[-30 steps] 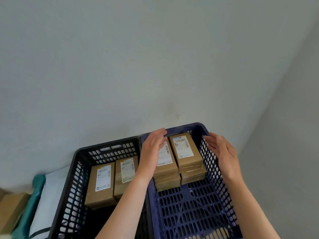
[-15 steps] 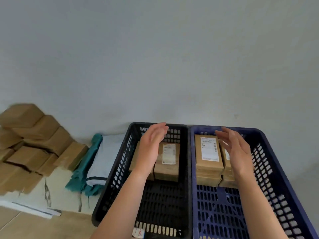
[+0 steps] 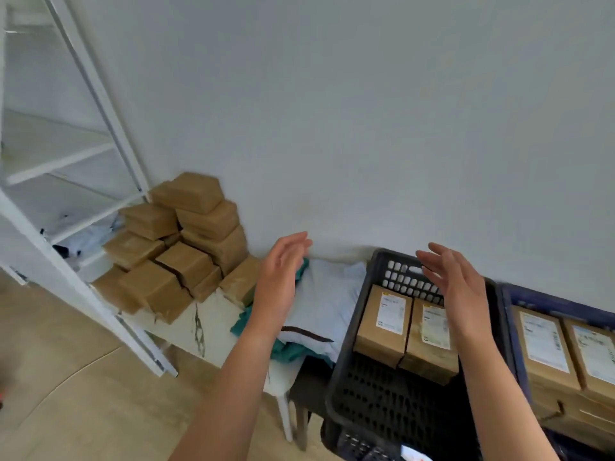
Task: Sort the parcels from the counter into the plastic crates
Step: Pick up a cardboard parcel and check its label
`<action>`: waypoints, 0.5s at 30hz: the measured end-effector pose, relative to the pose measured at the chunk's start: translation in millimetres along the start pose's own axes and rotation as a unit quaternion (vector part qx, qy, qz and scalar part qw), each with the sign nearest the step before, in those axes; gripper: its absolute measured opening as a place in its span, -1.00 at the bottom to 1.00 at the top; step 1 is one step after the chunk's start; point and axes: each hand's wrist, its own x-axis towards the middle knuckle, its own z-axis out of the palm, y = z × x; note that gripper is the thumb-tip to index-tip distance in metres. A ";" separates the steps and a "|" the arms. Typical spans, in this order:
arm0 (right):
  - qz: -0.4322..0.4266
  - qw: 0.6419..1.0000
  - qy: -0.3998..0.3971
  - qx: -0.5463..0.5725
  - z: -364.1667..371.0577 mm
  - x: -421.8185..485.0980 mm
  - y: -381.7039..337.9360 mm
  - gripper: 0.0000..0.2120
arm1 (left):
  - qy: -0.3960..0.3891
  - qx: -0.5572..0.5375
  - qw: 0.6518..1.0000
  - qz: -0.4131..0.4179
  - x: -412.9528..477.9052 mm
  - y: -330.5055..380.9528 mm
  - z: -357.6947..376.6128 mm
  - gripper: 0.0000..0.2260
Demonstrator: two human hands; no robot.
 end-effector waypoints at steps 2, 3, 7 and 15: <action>-0.005 1.000 -0.024 0.004 44.9 -9.1 -8.5 -0.66 | 0.026 -0.004 1.000 0.001 3.9 5.5 -46.6 -0.78; -0.007 0.999 -0.036 0.004 68.0 -14.1 -12.4 -0.66 | 0.036 -0.001 0.999 0.002 5.4 7.5 -69.9 -0.78; -0.012 0.996 -0.079 0.029 158.4 -31.8 -21.7 -0.66 | 0.068 0.011 0.998 0.001 8.0 12.2 -156.7 -0.76; -0.022 0.983 -0.175 0.044 306.5 -57.6 -42.1 -0.69 | 0.144 0.008 0.989 0.000 16.4 25.0 -285.6 -0.75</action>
